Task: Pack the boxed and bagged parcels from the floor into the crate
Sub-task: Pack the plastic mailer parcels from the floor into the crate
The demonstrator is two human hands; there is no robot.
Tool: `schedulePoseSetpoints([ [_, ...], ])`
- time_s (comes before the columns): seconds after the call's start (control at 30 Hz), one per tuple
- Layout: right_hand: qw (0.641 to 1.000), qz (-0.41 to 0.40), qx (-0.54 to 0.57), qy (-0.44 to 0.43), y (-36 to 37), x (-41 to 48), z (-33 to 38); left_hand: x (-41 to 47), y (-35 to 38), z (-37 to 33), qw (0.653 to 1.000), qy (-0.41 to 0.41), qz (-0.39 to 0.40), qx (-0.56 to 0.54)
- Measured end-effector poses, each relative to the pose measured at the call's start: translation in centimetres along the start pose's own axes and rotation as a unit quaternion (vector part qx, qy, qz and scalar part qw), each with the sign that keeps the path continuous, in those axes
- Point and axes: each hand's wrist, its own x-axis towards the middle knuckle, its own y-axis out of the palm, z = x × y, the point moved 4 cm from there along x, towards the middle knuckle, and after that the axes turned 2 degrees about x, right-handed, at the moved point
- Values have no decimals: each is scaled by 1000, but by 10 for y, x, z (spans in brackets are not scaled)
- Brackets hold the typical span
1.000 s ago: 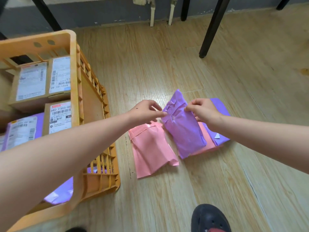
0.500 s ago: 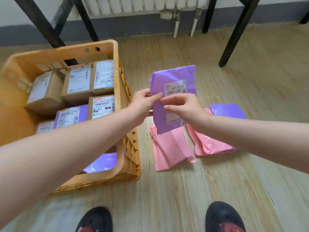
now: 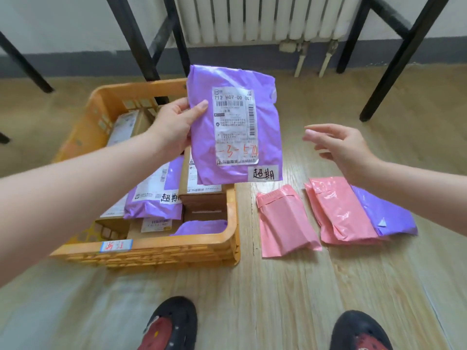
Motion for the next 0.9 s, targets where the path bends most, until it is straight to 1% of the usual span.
schedulePoseSetpoints([
  [0.07, 998, 43, -28, -38, 19, -3, 14, -7, -11, 1, 1000, -12, 3, -5],
  [0.13, 995, 70, -36, -57, 44, -6, 23, -14, -20, 0, 1000, -23, 1, -7],
  [0.23, 995, 68, -37, -58, 80, -6, 35, -21, -37, -3, 999, -43, -16, 0],
  [0.3, 996, 61, -34, -54, 102, -3, 43, -24, -55, -6, 998, -50, -47, 2],
  [0.4, 996, 62, -37, -56, 133, 1, 55, -26, -91, -6, 992, -66, -103, 35],
  [0.43, 996, 65, -37, -56, 143, 2, 58, -28, -104, -4, 989, -85, -104, 56],
  [0.53, 995, 76, -31, -48, 175, 1, 61, -37, -133, 7, 975, -166, -44, 141],
  [0.6, 995, 83, -45, -43, 198, 1, 60, -44, -150, 16, 968, -203, -23, 146],
  [0.63, 994, 87, -54, -39, 209, 0, 59, -46, -158, 21, 966, -210, -28, 145],
  [0.77, 990, 103, -95, -21, 252, 0, 53, -53, -191, 37, 965, -192, -97, 149],
  [0.83, 985, 110, -129, -37, 273, -1, 48, -53, -206, 43, 954, -175, -128, 206],
  [0.9, 974, 117, -182, -66, 290, -5, 44, -52, -217, 47, 934, -163, -144, 285],
])
